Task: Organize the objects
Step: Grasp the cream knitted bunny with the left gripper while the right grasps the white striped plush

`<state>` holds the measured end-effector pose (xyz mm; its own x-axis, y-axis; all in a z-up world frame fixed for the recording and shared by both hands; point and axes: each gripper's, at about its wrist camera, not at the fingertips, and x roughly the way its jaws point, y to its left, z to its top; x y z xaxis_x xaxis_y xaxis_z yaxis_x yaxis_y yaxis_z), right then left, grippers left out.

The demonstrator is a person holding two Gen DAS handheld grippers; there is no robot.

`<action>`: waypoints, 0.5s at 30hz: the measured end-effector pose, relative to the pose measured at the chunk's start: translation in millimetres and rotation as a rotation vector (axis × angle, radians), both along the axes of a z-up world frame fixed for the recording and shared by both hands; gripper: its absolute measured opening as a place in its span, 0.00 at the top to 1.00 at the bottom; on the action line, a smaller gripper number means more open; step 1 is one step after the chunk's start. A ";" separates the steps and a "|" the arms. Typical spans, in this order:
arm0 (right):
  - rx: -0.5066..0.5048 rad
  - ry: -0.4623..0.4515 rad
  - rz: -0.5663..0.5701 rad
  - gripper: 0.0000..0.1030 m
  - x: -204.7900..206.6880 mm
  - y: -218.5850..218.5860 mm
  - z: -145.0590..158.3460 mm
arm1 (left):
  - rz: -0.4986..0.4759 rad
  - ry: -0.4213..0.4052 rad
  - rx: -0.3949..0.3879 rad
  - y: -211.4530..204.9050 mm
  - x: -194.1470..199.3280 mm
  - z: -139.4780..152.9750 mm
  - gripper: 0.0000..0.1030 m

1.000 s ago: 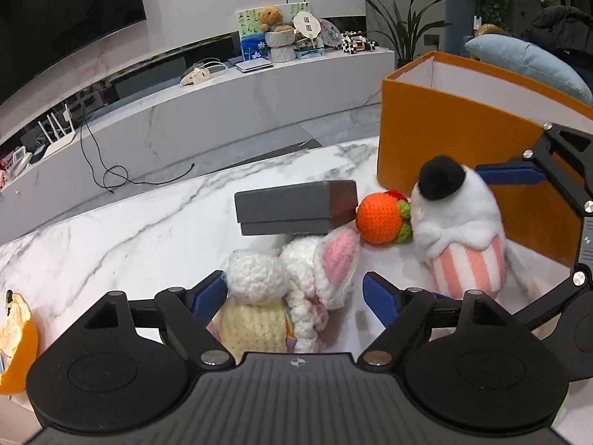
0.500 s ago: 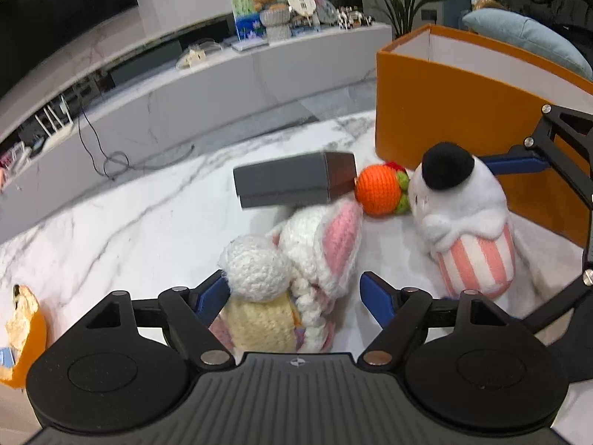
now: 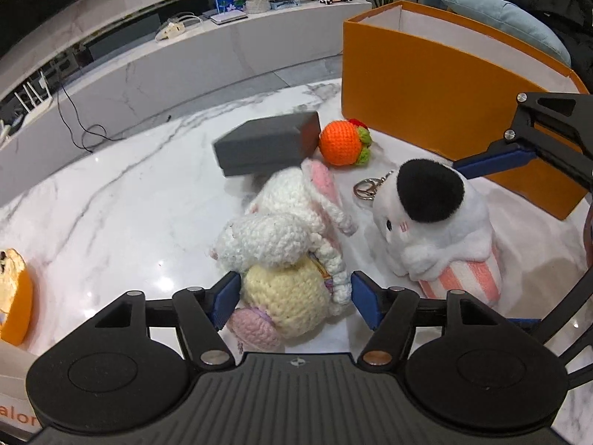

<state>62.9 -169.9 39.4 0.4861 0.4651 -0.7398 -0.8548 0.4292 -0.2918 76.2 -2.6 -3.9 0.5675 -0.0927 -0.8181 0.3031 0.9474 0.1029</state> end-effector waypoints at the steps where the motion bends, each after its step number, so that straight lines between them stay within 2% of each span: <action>1: 0.012 0.021 -0.021 0.12 3.5 -0.7 1.1 | 0.004 -0.002 0.009 -0.8 1.0 0.5 0.19; 6: 0.067 0.113 -0.147 0.10 18.9 -5.3 3.5 | 0.024 -0.040 0.015 -0.6 6.5 4.9 0.13; 11: 0.141 0.279 -0.306 0.09 41.9 -11.3 -7.8 | 0.023 -0.051 0.014 -2.1 15.8 -3.1 0.12; 15: 0.171 0.325 -0.359 0.09 49.1 -13.1 -16.7 | 0.033 -0.068 0.019 -2.7 23.2 -10.5 0.12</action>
